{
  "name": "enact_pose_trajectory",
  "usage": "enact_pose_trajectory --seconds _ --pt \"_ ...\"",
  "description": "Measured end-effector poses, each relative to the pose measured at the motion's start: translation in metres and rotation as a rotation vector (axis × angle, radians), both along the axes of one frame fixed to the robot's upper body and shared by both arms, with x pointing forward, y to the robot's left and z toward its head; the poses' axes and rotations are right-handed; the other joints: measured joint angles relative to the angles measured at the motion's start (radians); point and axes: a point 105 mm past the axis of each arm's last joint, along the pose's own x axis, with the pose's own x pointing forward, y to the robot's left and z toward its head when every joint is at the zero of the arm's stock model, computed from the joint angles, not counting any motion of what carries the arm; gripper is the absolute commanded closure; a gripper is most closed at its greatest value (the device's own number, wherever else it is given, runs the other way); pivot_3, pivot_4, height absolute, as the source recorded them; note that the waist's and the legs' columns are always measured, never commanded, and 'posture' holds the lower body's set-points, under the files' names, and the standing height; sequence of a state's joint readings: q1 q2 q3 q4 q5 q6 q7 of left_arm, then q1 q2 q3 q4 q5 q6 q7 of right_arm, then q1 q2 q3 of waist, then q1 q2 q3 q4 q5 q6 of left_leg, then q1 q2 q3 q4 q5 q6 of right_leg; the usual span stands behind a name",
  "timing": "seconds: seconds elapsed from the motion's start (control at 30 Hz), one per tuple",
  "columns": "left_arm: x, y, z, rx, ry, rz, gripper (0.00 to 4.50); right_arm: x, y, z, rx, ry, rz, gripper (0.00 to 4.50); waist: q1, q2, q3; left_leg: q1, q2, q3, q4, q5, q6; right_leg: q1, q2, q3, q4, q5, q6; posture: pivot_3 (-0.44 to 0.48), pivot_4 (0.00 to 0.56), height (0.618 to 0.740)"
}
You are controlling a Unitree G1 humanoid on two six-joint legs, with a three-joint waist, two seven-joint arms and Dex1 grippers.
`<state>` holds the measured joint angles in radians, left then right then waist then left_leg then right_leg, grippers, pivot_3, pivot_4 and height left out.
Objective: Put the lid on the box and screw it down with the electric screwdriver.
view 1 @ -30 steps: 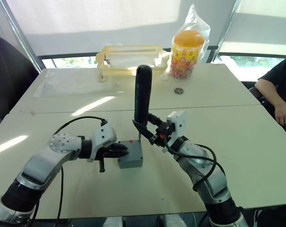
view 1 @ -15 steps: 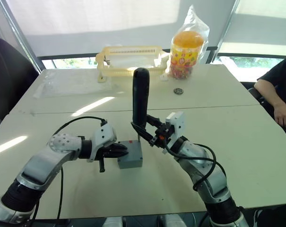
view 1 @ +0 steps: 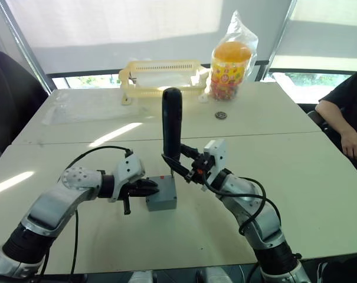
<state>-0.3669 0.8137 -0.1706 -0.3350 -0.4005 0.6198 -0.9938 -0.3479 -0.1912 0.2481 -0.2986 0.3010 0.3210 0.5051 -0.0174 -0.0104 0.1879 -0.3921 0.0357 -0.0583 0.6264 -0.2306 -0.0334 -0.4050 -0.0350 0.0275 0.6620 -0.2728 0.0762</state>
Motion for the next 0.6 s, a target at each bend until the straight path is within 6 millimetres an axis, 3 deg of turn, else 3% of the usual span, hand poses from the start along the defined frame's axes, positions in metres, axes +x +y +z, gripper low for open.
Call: enact_pose_trajectory --seconds 0.6 --pt "0.0005 -0.0003 -0.0023 0.01 -0.009 0.003 3.83 0.0003 0.0003 -0.0063 -0.028 0.016 0.005 2.72 0.0 0.0 -0.007 0.0 0.0 0.0 0.0 0.0 0.0 0.0 0.0 0.0 0.0 -0.002 -0.003 0.0 0.15 0.74"
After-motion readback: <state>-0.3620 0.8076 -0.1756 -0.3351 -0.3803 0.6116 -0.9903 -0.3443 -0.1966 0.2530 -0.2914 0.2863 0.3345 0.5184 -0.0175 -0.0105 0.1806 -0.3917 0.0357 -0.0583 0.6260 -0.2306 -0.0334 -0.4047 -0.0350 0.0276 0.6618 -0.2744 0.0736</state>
